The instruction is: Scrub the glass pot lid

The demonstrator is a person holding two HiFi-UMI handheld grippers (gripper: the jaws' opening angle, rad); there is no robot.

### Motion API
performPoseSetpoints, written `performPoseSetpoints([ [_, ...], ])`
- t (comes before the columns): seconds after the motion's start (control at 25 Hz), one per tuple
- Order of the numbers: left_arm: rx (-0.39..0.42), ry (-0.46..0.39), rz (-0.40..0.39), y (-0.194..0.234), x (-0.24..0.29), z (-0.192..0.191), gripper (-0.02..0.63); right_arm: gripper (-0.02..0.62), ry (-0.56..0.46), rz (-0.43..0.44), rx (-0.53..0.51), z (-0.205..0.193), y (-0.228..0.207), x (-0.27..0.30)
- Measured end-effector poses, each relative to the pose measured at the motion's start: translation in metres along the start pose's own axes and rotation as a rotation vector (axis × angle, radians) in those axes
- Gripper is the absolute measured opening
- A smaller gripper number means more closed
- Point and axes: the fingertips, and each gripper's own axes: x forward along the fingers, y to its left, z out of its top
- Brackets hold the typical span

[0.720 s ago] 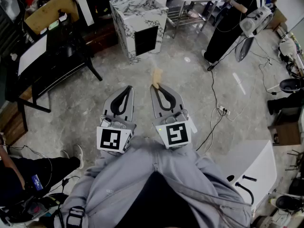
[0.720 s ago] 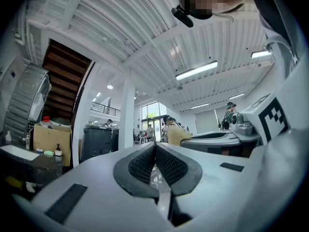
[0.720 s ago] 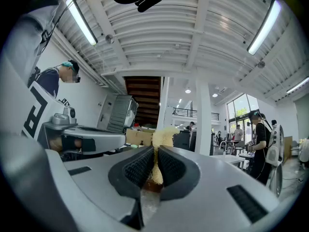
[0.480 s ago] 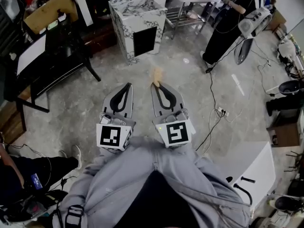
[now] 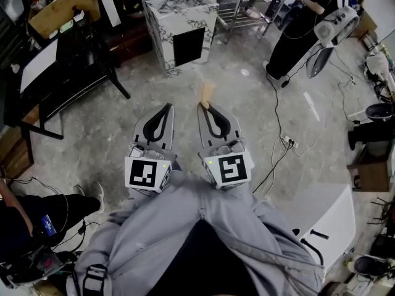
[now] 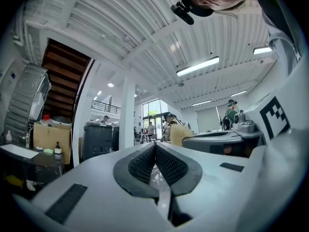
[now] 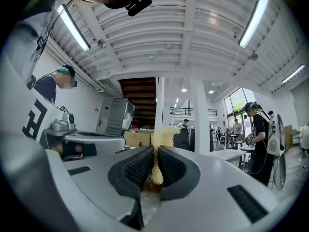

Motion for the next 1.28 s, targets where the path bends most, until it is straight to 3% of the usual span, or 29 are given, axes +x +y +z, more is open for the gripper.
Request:
performPoseSetpoints([
  [0.44, -0.033, 0.006, 0.005, 0.06, 0.073, -0.029, 0.015, 0.044, 0.031, -0.012, 0.004, -0.034, -0.035, 0.08],
  [0.88, -0.064, 0.042, -0.048, 0.187, 0.235, -0.057, 0.015, 0.044, 0.097, -0.069, 0.031, -0.071, -0.106, 0.259],
  [1.28, -0.078, 0.051, -0.12, 0.251, 0.34, -0.077, 0.015, 0.044, 0.123, -0.142, 0.037, -0.093, -0.16, 0.362],
])
